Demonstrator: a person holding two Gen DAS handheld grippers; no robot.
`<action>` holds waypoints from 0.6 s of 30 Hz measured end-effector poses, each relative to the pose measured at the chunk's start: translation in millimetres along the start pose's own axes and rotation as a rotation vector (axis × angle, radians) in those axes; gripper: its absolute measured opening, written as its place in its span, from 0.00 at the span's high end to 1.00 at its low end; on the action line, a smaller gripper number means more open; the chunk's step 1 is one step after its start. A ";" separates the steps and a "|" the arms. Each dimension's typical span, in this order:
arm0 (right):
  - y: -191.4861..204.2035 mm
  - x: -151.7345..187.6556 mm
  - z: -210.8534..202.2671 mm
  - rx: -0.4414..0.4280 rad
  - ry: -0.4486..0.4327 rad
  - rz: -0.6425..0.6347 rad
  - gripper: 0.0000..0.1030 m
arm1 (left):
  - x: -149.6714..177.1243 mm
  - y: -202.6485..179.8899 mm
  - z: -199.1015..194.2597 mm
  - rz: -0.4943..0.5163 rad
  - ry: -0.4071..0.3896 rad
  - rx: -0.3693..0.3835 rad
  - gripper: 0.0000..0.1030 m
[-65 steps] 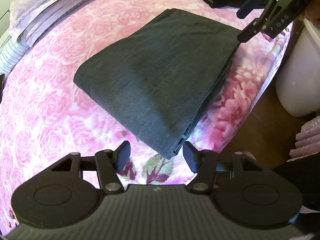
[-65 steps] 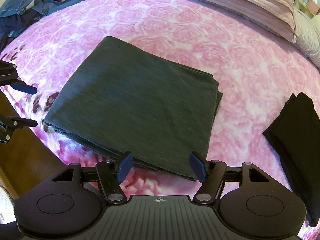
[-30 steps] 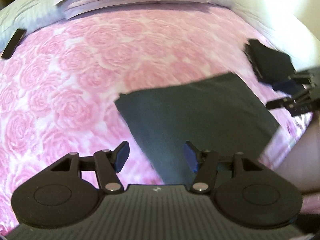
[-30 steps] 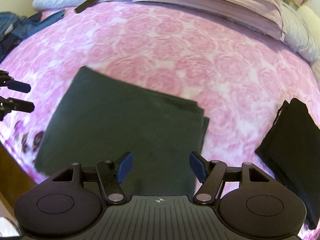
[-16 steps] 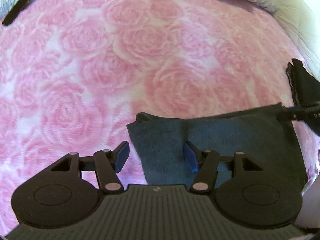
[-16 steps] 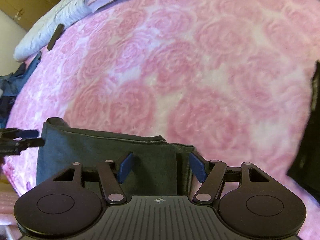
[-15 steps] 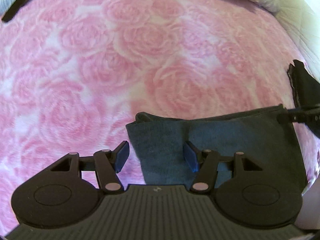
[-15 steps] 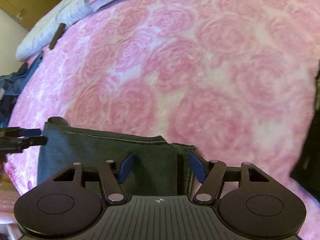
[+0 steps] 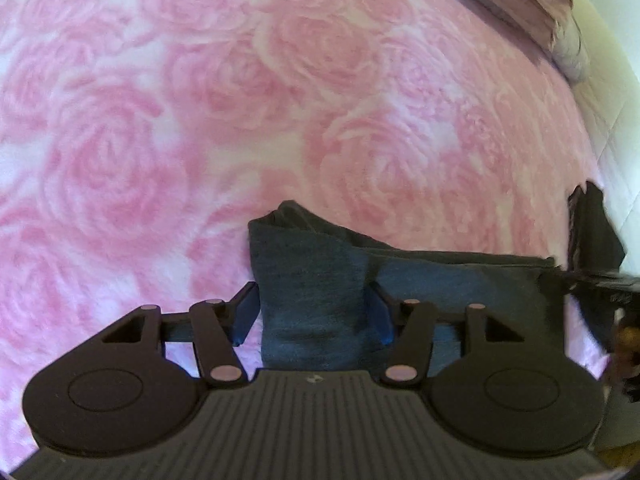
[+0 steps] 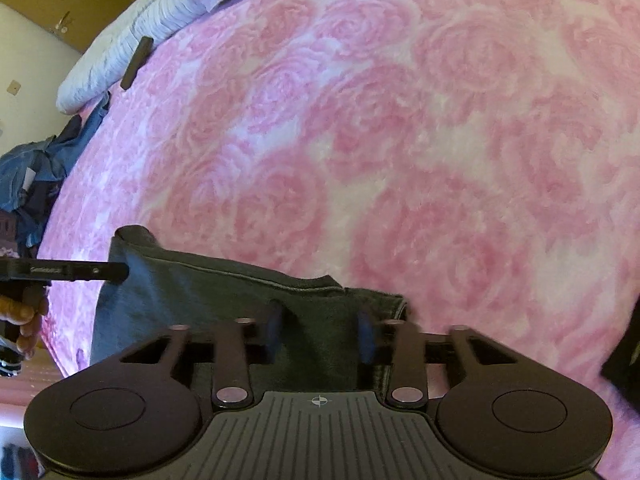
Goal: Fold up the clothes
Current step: 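Grasp the edge of the folded jeans with both grippers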
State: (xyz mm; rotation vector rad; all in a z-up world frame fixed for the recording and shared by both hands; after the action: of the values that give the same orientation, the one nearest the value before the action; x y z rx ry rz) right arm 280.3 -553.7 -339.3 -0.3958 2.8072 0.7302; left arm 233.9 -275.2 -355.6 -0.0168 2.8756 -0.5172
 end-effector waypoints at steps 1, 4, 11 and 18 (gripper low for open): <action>0.0 0.5 -3.6 0.004 -0.005 -0.004 0.82 | -0.8 -4.6 -2.4 0.022 -0.006 -0.005 0.49; -4.5 4.4 -12.3 0.017 -0.013 -0.005 0.83 | -0.9 -14.0 -5.2 0.077 -0.022 -0.020 0.47; -17.9 4.2 -2.3 0.010 -0.010 0.026 0.79 | 0.4 -17.0 5.1 0.128 -0.034 -0.080 0.40; 0.9 11.6 -42.2 0.121 -0.078 -0.077 0.69 | 15.0 -36.4 -46.4 0.218 -0.104 -0.080 0.49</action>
State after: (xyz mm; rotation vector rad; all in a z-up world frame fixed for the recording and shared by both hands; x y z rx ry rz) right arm 263.3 -576.5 -306.0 -0.4412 2.7288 0.5444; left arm 208.2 -294.1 -303.8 0.2464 2.7501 -0.3492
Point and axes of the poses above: each gripper's, at about its wrist camera, not at the fingertips, and z roughly the way its jaws point, y to its left, x to its underside, the point moved 10 cm from there along z, roughly the way its jaws point, and after that the axes turned 1 degree about z, right-handed, at the moved point
